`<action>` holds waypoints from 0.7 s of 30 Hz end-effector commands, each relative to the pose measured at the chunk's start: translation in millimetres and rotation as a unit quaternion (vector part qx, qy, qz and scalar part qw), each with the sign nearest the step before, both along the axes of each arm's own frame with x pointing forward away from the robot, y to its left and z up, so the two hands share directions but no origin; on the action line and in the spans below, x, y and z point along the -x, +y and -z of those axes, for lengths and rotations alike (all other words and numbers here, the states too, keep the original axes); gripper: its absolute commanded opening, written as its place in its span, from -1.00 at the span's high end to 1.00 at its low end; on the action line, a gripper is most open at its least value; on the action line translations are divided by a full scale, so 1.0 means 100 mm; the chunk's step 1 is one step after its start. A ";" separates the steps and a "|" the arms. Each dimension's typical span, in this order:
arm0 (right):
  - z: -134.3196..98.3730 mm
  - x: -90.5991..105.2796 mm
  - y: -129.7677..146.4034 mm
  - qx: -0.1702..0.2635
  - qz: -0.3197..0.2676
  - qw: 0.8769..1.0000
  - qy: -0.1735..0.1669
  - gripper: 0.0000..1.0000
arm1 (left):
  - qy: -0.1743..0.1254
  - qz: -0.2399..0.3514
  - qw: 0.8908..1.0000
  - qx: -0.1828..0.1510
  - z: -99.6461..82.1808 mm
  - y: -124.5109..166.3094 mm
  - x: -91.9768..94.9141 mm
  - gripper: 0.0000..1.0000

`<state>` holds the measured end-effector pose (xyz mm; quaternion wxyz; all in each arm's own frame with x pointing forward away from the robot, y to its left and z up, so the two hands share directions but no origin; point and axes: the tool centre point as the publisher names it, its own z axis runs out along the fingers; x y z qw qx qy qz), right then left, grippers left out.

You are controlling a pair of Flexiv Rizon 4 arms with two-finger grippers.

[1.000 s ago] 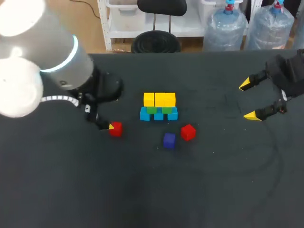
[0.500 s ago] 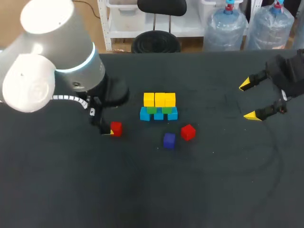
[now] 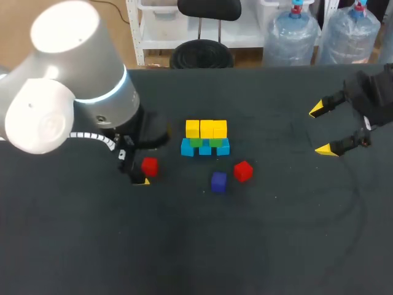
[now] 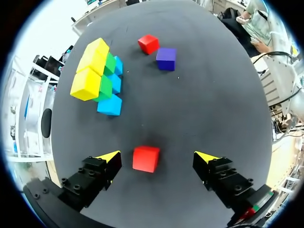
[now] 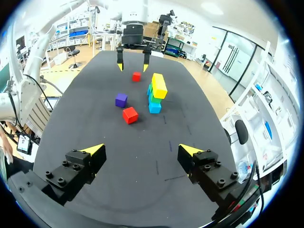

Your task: Place the blue cubes, place green cubes on the blue cubes, place the yellow cubes on the green cubes, then place the red cubes on the yellow cubes, and place purple cube on the red cubes.

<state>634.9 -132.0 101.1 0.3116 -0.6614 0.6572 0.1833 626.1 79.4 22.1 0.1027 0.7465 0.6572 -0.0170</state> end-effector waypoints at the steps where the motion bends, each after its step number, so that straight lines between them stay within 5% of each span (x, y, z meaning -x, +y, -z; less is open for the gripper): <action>1: 0.01 -0.01 0.00 -0.001 -0.001 1.000 0.000 -1.00 | 0.005 0.003 1.000 -0.002 0.06 -0.04 -0.08 -1.00; 21: 0.01 -0.01 0.00 -0.001 -0.001 1.000 0.000 -1.00 | 0.014 0.005 1.000 0.001 0.13 -0.01 -0.20 -0.94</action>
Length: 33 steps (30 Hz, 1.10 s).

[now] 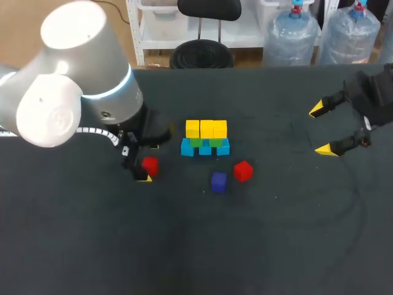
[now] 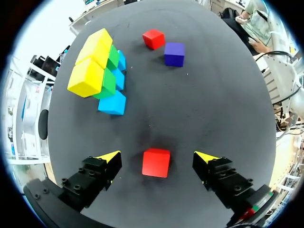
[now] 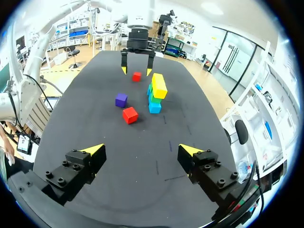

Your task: Place the blue cubes, place green cubes on the blue cubes, place the yellow cubes on the green cubes, then place the red cubes on the yellow cubes, and place purple cube on the red cubes.

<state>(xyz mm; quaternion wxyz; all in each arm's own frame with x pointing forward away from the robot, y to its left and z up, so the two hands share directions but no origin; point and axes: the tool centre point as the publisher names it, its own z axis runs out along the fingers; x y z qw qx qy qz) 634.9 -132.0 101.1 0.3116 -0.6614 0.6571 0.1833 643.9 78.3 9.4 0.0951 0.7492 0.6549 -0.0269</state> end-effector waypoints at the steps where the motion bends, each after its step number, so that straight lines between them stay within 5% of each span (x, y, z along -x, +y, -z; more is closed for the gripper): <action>1: 0.01 -0.01 0.00 -0.001 -0.001 1.000 0.000 -1.00 | 0.002 0.000 1.000 0.000 0.01 0.01 -0.02 -0.93; 8: 0.01 -0.01 0.00 -0.001 -0.001 1.000 0.000 -1.00 | 0.005 -0.002 1.000 0.000 0.05 0.01 -0.03 -0.73; 12: 0.01 -0.01 0.00 -0.001 -0.001 1.000 0.000 -1.00 | 0.008 -0.001 1.000 -0.002 0.07 0.02 -0.03 -0.46; 15: 0.01 -0.01 0.00 -0.001 -0.001 1.000 0.000 -1.00 | 0.009 -0.001 1.000 -0.003 0.08 0.03 -0.04 -0.02; 22: 0.01 -0.01 0.00 -0.001 -0.001 1.000 0.000 -1.00 | 0.010 -0.002 1.000 -0.006 0.09 0.06 -0.06 0.22; 28: 0.01 -0.01 0.00 -0.001 -0.001 1.000 0.000 -1.00 | 0.008 -0.006 1.000 -0.007 0.07 0.08 -0.05 1.00; 33: 0.01 -0.01 0.00 -0.001 -0.001 1.000 0.000 -1.00 | 0.004 -0.005 1.000 -0.015 -0.05 0.09 0.02 1.00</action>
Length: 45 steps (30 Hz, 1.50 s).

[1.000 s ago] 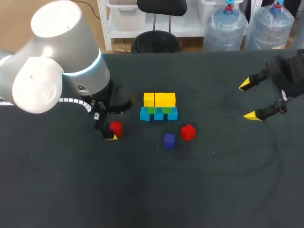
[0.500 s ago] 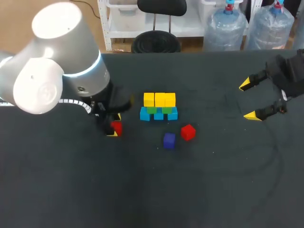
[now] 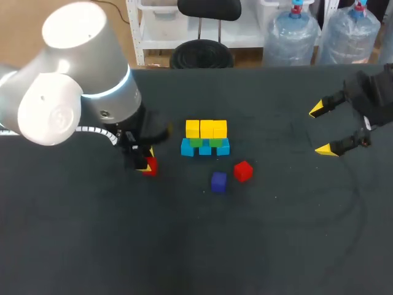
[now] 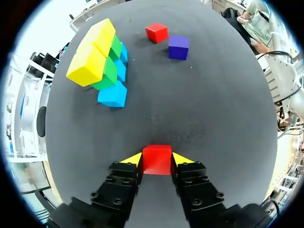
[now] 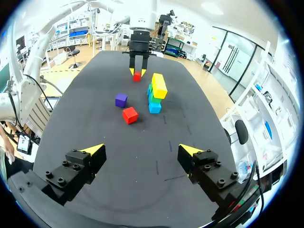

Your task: Place the blue cubes, place green cubes on the blue cubes, place the yellow cubes on the green cubes, then place the red cubes on the yellow cubes, and place purple cube on the red cubes.

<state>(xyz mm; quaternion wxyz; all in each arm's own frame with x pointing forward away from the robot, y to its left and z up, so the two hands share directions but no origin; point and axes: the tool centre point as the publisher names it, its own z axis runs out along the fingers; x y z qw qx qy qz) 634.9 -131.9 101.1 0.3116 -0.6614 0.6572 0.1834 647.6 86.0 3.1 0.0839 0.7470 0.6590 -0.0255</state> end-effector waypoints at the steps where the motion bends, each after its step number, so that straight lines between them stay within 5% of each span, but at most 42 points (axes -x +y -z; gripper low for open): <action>1: 0.01 -0.01 0.00 -0.001 -0.001 1.000 0.000 -1.00 | -0.005 -0.003 1.000 -0.007 -0.15 0.02 0.06 1.00; 5: 0.01 -0.01 0.00 -0.001 -0.001 1.000 0.000 -1.00 | -0.011 -0.016 1.000 -0.010 -0.38 0.00 0.10 1.00; 14: 0.01 -0.01 0.00 -0.001 -0.001 1.000 0.000 -1.00 | -0.025 -0.057 0.997 0.051 -1.16 -0.13 0.05 1.00; 21: 0.01 -0.01 0.00 -0.001 -0.001 1.000 0.000 -1.00 | -0.029 -0.058 0.996 0.058 -1.49 -0.24 -0.01 1.00; 34: 0.01 -0.01 0.00 -0.001 -0.001 1.000 0.000 -1.00 | -0.047 -0.058 0.997 0.013 -1.62 -0.46 -0.10 1.00; 45: 0.01 -0.01 0.00 -0.001 -0.001 1.000 0.000 -1.00 | -0.047 -0.066 0.996 0.045 -1.47 -0.78 -0.27 1.00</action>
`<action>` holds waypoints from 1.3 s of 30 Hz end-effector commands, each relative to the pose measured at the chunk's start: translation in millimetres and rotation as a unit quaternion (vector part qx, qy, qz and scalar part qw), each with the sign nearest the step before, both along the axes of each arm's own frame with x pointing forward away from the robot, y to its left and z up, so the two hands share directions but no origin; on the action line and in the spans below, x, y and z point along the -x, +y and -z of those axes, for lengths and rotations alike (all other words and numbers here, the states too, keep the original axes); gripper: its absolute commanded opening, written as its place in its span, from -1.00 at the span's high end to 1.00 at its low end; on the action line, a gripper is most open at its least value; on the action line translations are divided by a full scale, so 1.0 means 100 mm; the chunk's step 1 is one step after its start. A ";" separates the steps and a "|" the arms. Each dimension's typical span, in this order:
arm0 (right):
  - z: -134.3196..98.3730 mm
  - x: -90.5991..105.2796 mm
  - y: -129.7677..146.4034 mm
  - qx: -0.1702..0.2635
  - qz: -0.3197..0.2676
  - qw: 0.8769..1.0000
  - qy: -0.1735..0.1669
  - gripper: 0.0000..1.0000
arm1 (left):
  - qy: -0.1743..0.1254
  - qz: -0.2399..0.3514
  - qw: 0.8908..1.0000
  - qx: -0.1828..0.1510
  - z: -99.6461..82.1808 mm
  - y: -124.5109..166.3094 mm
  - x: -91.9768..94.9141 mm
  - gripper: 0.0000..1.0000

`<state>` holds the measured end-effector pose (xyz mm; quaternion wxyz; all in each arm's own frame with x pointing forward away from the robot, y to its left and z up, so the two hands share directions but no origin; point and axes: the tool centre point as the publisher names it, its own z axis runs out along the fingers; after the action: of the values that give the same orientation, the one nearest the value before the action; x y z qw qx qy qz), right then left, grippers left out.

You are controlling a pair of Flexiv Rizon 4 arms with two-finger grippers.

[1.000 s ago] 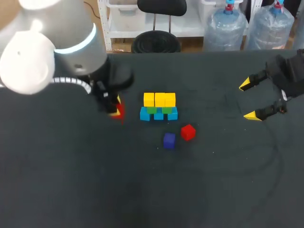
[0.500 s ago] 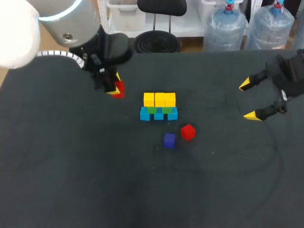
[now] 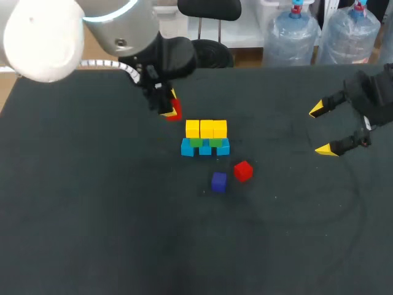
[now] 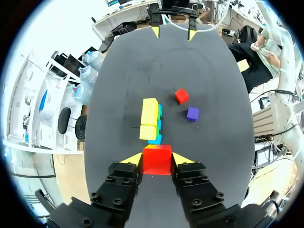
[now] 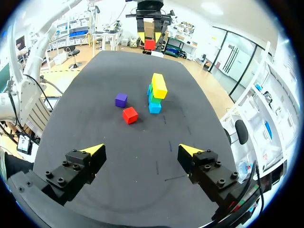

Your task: Place the blue cubes, place green cubes on the blue cubes, place the yellow cubes on the green cubes, then place the red cubes on the yellow cubes, and place purple cube on the red cubes.

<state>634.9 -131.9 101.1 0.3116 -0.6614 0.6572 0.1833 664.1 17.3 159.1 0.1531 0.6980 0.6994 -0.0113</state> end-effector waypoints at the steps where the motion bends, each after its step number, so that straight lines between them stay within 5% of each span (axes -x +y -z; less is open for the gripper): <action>1: 0.01 -0.01 0.00 -0.001 -0.001 1.000 0.000 -1.00 | 0.004 -0.001 1.000 -0.001 0.11 -0.11 -0.11 1.00; 39: 0.01 -0.01 0.00 -0.001 -0.001 1.000 0.000 -1.00 | 0.043 -0.005 0.999 -0.021 0.50 -0.50 -0.38 1.00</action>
<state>634.9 -131.9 101.1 0.3116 -0.6614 0.6572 0.1833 698.5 -30.6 111.3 0.1127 0.6969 0.7078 -0.0259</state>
